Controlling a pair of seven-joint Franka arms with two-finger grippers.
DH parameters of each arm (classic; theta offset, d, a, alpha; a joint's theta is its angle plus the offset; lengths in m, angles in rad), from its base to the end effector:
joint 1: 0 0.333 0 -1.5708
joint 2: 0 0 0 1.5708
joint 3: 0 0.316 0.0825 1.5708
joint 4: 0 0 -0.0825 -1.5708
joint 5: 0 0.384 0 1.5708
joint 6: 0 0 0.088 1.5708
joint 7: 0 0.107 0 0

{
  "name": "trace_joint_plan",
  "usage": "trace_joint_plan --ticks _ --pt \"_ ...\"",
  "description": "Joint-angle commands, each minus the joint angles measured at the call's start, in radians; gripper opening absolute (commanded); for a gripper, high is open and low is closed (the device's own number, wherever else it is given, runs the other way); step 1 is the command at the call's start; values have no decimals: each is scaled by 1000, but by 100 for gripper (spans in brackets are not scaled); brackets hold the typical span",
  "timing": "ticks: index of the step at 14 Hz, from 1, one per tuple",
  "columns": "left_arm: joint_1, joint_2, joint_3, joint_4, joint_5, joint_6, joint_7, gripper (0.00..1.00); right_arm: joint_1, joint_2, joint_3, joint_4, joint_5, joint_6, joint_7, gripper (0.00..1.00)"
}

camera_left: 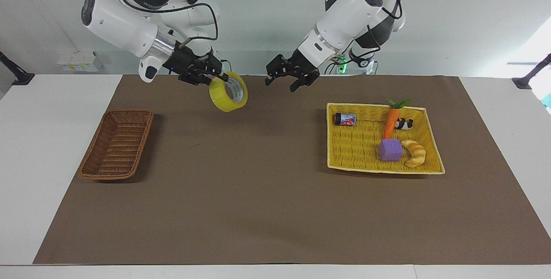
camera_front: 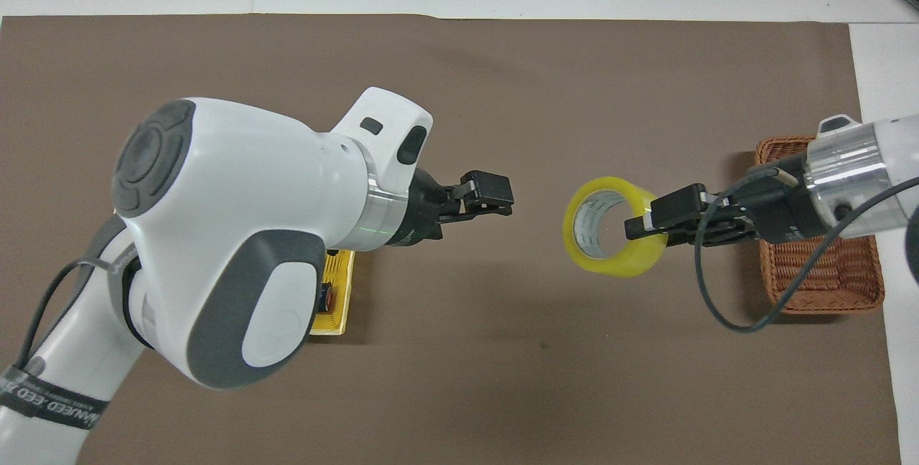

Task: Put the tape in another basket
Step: 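Carry the tape with the right gripper while the left gripper releases and withdraws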

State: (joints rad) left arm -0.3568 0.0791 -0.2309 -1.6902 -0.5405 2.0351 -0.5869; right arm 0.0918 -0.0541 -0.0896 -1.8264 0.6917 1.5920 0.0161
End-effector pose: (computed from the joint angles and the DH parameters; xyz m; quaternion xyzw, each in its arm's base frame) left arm 0.4976 -0.3605 0.5762 0.9528 0.0877 -0.0381 0.2883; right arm 0.5301 0.0672 0.5598 -0.9359 0.0439 0.0880 0.3384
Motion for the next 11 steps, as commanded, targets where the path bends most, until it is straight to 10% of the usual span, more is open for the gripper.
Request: trace_joint_plan --ticks 1,11 --pt "50 -12 5 0 28 -64 12 100 -104 -4 5 16 -27 -69 -106 0" --pt "358 -8 7 7 457 -156 399 100 -435 121 4 32 -117 -12 -598 0"
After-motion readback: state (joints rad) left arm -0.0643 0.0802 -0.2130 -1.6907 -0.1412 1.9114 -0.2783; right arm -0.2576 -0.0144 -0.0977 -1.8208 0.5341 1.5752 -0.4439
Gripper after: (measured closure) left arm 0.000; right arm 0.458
